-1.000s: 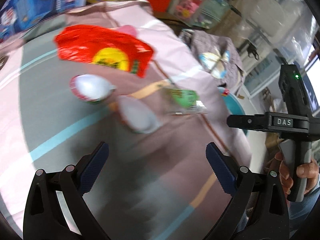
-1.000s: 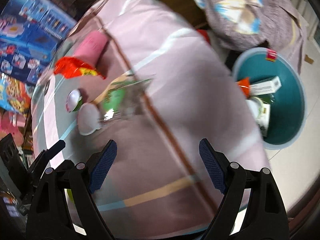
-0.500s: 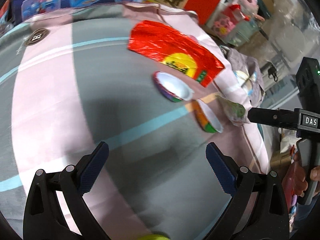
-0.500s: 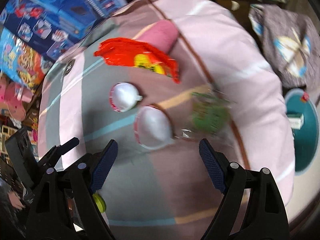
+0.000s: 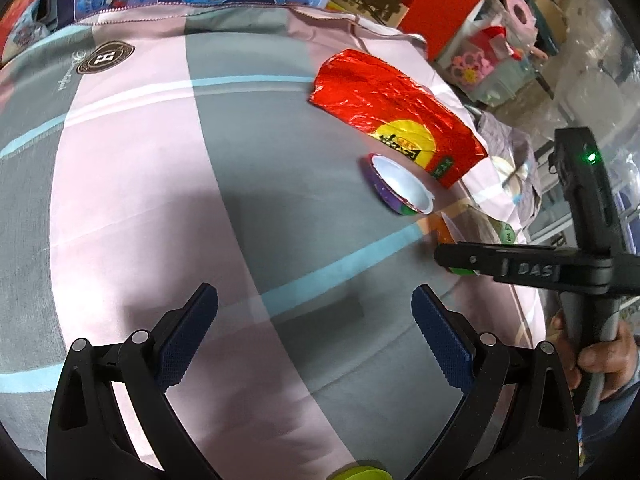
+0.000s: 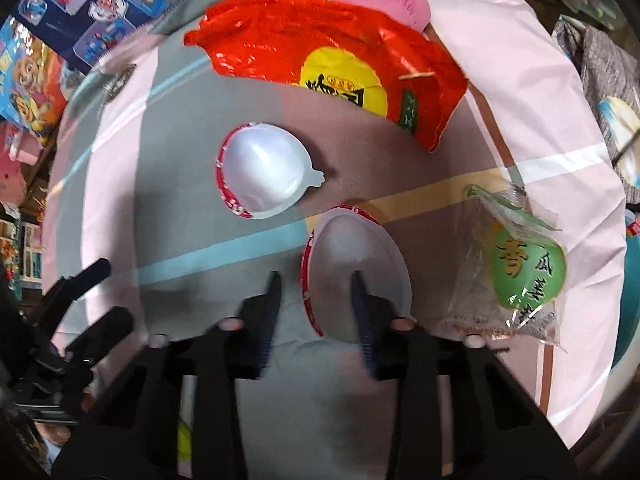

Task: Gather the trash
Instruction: 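Grasp the orange-green cup with the right gripper while the left grasps the white red-rimmed cup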

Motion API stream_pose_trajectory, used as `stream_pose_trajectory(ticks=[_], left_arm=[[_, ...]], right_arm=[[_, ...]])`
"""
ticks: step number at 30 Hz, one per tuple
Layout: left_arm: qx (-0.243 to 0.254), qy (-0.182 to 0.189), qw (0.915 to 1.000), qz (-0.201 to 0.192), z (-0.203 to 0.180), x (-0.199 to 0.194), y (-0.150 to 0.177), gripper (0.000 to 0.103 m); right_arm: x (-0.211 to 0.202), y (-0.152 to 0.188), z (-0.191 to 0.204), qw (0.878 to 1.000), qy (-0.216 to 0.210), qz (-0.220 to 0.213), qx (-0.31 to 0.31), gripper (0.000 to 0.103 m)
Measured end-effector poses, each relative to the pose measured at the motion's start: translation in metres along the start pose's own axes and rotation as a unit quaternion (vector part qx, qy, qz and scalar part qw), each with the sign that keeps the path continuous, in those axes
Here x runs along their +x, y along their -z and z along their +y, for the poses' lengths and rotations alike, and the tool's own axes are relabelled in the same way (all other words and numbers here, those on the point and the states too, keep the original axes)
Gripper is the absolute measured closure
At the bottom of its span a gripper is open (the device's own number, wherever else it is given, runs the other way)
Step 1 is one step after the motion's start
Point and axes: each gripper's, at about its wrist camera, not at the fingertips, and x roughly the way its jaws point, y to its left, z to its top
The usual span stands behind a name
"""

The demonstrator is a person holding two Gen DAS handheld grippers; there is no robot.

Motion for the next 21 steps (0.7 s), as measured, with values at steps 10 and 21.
stream_pose_trajectory(ticks=[10,21], left_arm=[[0.014,0.021,0.9996,-0.007,-0.024,0.016,-0.022,0.006],[0.044,0.009,0.9989,0.013,-0.071,0.058,-0.061,0.037]], right_arm=[[-0.041,-0.01,-0.01,0.997,-0.049,-0.058,0.02,0.098],[-0.086,-0.01,-0.043,0.992,-0.063,-0.099,0.043,0.098]])
